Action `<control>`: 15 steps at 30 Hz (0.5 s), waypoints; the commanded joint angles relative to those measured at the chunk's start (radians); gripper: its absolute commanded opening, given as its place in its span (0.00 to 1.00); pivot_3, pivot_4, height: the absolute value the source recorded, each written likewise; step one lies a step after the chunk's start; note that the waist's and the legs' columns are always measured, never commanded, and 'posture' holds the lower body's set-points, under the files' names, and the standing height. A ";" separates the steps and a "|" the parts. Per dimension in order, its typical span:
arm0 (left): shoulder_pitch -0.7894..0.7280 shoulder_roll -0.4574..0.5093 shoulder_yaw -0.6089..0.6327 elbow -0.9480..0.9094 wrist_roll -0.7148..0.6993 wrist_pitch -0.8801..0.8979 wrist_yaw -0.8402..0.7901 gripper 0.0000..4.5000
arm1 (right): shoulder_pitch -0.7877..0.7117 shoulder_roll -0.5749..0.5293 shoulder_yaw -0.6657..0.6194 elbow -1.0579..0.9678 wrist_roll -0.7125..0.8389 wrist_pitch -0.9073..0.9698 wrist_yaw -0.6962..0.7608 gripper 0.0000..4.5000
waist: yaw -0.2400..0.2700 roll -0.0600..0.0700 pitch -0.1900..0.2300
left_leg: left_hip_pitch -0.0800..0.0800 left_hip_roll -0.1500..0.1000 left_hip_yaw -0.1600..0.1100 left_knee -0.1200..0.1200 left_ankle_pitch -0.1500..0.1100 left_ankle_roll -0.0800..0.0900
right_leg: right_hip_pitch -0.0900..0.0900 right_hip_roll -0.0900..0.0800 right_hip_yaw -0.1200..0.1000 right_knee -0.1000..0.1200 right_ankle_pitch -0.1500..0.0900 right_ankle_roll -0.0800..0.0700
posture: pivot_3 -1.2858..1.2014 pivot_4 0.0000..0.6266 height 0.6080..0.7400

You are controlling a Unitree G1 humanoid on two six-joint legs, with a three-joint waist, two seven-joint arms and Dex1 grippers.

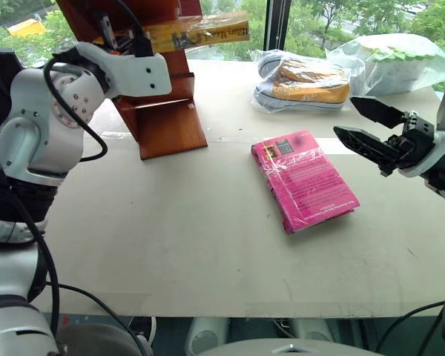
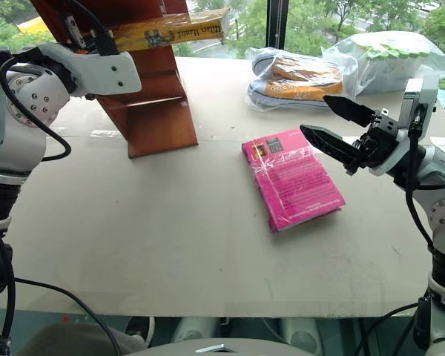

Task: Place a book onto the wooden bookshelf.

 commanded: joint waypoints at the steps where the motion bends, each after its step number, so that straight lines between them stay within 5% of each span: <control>1: -0.022 0.036 0.051 0.002 0.058 -0.027 0.002 0.01 | 0.002 0.005 -0.017 -0.026 0.005 -0.016 -0.006 1.00 | 0.001 0.000 0.000 | 0.000 0.000 0.000 0.000 0.000 0.000 | 0.000 0.000 0.000 0.000 0.000 0.000 | 0.52 0.24 0.64; 14: 0.031 0.066 0.126 -0.021 0.059 0.122 -0.219 0.01 | 0.011 0.038 -0.002 -0.019 -0.028 -0.045 0.002 1.00 | -0.018 0.000 0.000 | 0.001 0.001 0.000 0.000 0.000 0.000 | 0.000 0.000 0.000 0.001 0.000 0.000 | 0.52 0.24 0.64; 15: 0.031 0.062 0.128 -0.032 0.062 0.132 -0.226 0.10 | 0.012 0.041 -0.001 -0.021 -0.029 -0.045 0.002 1.00 | -0.023 0.000 0.000 | 0.001 0.001 0.000 0.000 0.000 0.000 | 0.000 0.000 0.000 0.002 0.000 0.000 | 0.52 0.24 0.64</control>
